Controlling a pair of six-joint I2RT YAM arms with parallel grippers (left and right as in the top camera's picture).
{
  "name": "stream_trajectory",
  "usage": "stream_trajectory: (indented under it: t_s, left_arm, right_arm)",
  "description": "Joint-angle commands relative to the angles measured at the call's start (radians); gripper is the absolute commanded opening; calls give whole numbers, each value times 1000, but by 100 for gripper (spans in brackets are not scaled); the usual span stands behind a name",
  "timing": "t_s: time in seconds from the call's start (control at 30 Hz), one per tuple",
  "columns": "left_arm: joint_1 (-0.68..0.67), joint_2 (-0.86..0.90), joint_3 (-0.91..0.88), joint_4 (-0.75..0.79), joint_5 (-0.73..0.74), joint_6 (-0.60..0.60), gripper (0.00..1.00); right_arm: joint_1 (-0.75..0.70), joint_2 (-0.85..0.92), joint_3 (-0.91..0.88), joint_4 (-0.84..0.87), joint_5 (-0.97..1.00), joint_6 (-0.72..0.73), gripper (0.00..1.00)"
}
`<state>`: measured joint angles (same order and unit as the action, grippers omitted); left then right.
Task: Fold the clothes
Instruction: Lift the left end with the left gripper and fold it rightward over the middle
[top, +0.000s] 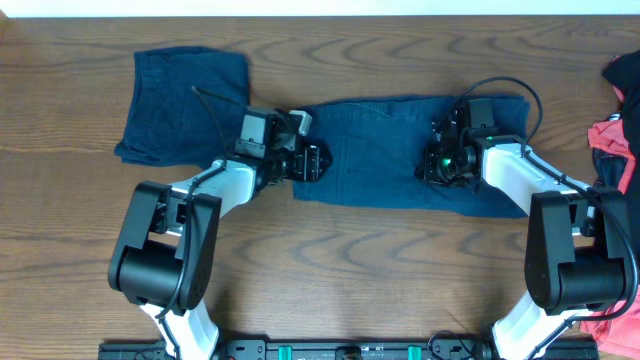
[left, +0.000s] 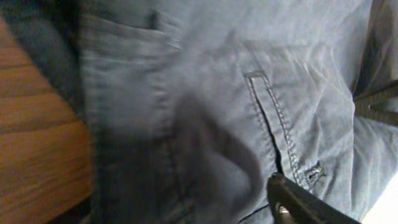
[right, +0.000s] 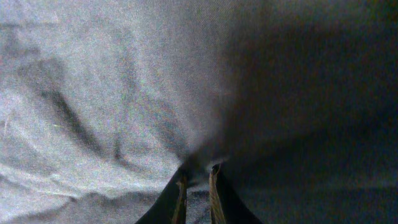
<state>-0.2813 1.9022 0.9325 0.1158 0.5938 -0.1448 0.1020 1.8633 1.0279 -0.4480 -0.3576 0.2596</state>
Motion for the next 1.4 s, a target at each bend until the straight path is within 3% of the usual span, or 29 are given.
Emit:
stream_trajectory:
  t_s: [0.0,0.13,0.23,0.27,0.4,0.5,0.63,0.77,0.93,1.1,1.27,1.37]
  left_arm:
    - [-11,43,-8,-34,-77,-1,61]
    - [-9,43,-8,-39,-93,-3,41]
    - [-8,40,-6,-53,-89,-2,9]
    - [-5,32,-3,-78,-90,-2,6]
    - [15,-44,25,-238,-111,60,6]
    - [33,-141,83,-441,-233,123,6]
    - [47,-264,224,-740,-377,225,6]
    - [45,-331,356,-905,-423,261,6]
    - [0,-342,435,-948,-375,241,6]
    - [-123,-340,442,-877,-309,110,6]
    - [-263,-327,441,-813,-313,-4,6]
    - [-305,-327,441,-813,-393,-58,6]
  right_arm:
    - [8,14,-5,-18,36,9,13]
    - [8,14,-5,-19,36,9,13]
    - [5,5,-5,-25,35,9,8]
    - [1,-6,-5,-32,35,9,8]
    - [-28,-97,-3,-58,37,9,7]
    - [-76,-207,-3,-71,36,20,6]
    - [-160,-357,-3,-92,36,97,5]
    - [-223,-463,-3,-106,36,122,4]
    - [-243,-527,-3,-125,36,121,4]
    - [-243,-528,-3,-147,41,121,4]
    - [-243,-523,-3,-170,59,121,5]
    - [-243,-519,-3,-195,82,121,5]
